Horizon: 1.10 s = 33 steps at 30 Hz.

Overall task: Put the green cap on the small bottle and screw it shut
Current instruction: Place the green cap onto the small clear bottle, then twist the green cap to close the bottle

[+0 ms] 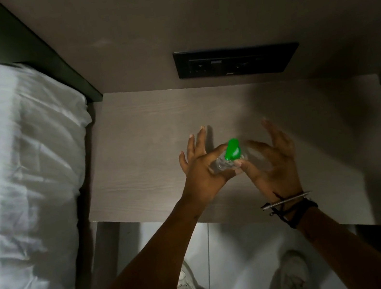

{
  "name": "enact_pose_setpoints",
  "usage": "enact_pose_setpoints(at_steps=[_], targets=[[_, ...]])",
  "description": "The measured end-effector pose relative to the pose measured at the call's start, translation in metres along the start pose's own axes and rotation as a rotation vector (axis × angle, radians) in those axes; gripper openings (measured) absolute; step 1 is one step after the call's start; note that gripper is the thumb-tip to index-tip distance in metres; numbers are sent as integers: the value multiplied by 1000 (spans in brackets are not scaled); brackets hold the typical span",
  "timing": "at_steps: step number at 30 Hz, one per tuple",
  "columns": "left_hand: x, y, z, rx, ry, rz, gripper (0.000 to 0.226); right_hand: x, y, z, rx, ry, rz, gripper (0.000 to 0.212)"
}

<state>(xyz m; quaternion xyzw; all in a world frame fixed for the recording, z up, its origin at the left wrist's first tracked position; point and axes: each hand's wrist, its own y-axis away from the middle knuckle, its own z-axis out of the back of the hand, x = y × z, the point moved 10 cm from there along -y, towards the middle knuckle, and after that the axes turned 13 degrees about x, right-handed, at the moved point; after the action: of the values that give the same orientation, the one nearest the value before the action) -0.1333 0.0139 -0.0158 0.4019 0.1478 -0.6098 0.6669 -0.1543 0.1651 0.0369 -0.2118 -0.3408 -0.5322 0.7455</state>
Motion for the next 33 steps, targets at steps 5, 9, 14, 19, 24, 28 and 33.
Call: enact_pose_setpoints(at_steps=[5,9,14,19,24,28,33], targets=[[-2,1,-1,-16,7,-29,56,9,-15,-11,254,27,94,73],[0,0,0,-26,26,-27,53,16,-25,-15,294,-3,102,33],[1,1,-1,-20,-22,-30,49,7,-22,-7,156,52,-14,61],[-1,3,-1,-20,8,-46,50,7,-9,-27,328,-98,14,59],[-2,0,-2,-15,-12,-56,51,13,-26,-12,157,119,3,54],[0,1,-1,-39,26,-86,52,6,-26,-31,295,27,-21,72],[2,-3,-3,-32,-9,-82,50,10,-26,-20,174,171,-50,51]])
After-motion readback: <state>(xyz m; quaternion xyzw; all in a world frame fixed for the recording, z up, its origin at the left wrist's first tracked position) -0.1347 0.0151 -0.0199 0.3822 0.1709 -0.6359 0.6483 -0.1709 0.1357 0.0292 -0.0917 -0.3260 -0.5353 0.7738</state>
